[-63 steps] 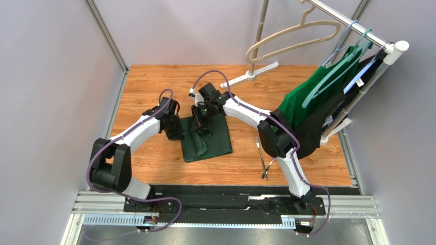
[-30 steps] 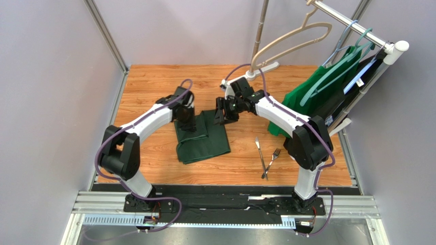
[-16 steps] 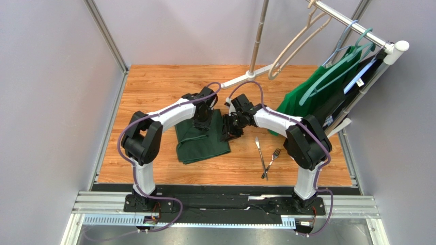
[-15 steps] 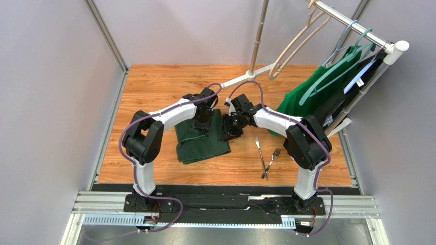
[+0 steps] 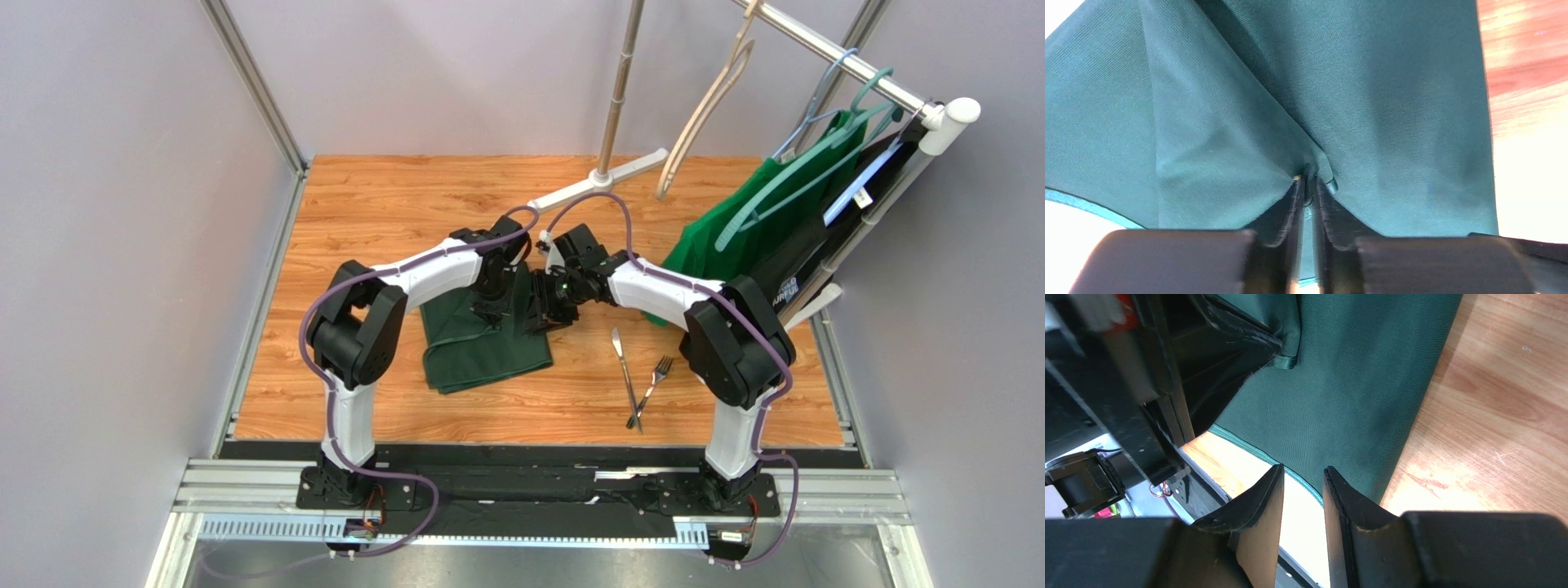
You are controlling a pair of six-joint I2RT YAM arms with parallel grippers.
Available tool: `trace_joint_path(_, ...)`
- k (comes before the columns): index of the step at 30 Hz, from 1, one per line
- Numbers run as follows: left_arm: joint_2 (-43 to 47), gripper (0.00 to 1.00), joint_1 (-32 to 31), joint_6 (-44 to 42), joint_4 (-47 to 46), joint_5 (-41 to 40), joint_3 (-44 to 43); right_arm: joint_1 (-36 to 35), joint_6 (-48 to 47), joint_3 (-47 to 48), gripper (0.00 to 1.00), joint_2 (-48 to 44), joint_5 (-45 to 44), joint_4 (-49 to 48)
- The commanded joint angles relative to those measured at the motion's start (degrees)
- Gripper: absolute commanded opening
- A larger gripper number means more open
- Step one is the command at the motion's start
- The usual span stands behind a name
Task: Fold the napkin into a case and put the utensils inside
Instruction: Smooth out the square-folded napkin at the center of the board.
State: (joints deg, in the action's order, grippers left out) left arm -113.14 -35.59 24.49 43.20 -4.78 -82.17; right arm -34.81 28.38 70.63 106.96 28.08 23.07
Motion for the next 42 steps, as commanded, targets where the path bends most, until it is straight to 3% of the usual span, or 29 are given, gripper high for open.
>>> trace_joint_path(1,0.0,0.06,-0.3,0.6,1.4,-0.1,-2.6,-0.1,0.5,-0.3,0.33,0.5,1.0,-2.6)
trace_joint_path(2,0.7,0.0,-0.2,0.4,2.1,-0.5,-2.8,-0.1,0.6,-0.4,0.33,0.6,1.0,-2.6)
trace_joint_path(6,4.2,0.0,1.7,-1.9,3.8,-2.9,-3.2,-0.4,0.5,-0.6,0.33,0.7,1.4,-2.9)
trace_joint_path(12,7.7,0.06,13.0,-6.8,5.8,-0.8,-2.6,-1.1,0.7,-0.2,0.33,0.8,1.4,-2.9)
trace_joint_path(14,7.1,0.15,17.6,-7.7,8.9,-4.0,-4.0,-1.3,1.0,0.1,0.33,0.8,1.5,-3.0)
trace_joint_path(15,7.0,0.26,18.9,-8.9,9.7,-5.6,-5.7,-1.7,1.0,0.1,0.33,0.7,1.4,-3.0)
trace_joint_path(16,7.2,0.68,19.9,-9.1,12.4,-5.9,-6.9,-1.9,1.1,0.1,0.33,0.6,1.5,-3.2)
trace_joint_path(19,12.0,0.78,21.0,-9.3,12.1,-5.4,-7.3,-3.3,0.9,0.1,0.33,0.6,0.1,-2.9)
trace_joint_path(23,17.2,0.76,21.0,-6.6,11.1,-1.5,-5.7,-6.1,-0.4,2.3,0.33,2.0,-3.5,-0.3)
trace_joint_path(27,19.4,0.57,20.9,-4.5,5.9,8.9,-3.4,-7.6,0.3,0.7,0.3,2.4,-5.2,0.0)
trace_joint_path(30,16.1,0.44,20.8,-2.8,4.2,15.5,-3.0,-7.6,-0.3,-1.6,0.19,1.9,-9.1,1.0)
trace_joint_path(33,13.5,0.39,20.5,-0.9,1.6,19.1,-1.2,-7.3,-2.7,-4.0,0.16,1.8,-16.4,2.5)
trace_joint_path(38,17.2,0.4,19.6,-0.8,-0.8,19.9,2.7,-3.1,-7.4,-3.7,0.12,3.7,-32.6,5.5)
trace_joint_path(42,16.5,0.38,19.6,-1.9,-0.8,25.6,2.2,-0.3,-11.7,4.4,0.11,7.7,-46.5,9.3)
